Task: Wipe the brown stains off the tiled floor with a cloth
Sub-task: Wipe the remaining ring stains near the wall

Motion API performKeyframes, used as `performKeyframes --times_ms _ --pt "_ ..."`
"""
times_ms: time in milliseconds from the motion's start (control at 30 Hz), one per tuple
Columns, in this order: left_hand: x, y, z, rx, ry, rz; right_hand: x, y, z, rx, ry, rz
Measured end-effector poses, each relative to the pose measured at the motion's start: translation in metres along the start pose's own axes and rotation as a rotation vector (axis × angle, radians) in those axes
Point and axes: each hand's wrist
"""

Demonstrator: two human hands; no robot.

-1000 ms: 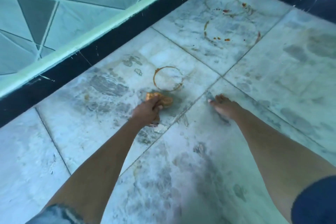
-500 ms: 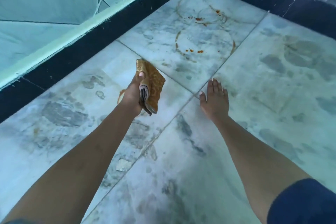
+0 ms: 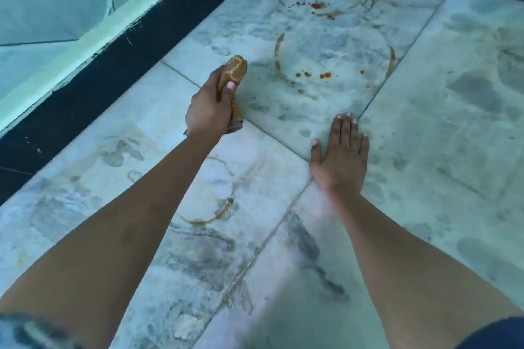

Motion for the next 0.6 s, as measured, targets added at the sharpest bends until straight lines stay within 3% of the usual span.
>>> performKeyframes --times_ms 100,300,367,500,567,600 --pt "0.015 -0.006 0.042 0.048 -0.061 0.240 0.000 0.002 0.001 0.001 -0.049 0.005" --pt "0.075 -0.025 0.082 -0.067 0.190 0.482 -0.001 0.002 0.000 0.014 -0.067 0.001" --pt "0.091 -0.039 0.068 0.010 0.231 0.506 -0.001 0.003 0.000 0.014 -0.070 -0.008" --pt "0.080 -0.019 0.021 0.386 0.340 0.680 -0.003 0.004 0.000 0.024 -0.071 -0.008" --pt "0.060 0.008 0.022 0.423 0.325 0.733 -0.002 0.003 0.000 0.025 -0.071 -0.009" --pt "0.053 0.016 0.033 0.358 0.302 0.746 -0.002 0.003 -0.001 0.025 -0.071 -0.009"
Point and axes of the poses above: each hand's wrist, its own z-axis towards the middle knuckle, its own x-axis out of the palm, y = z × x, and after that the axes turned 5 degrees about z, right-handed
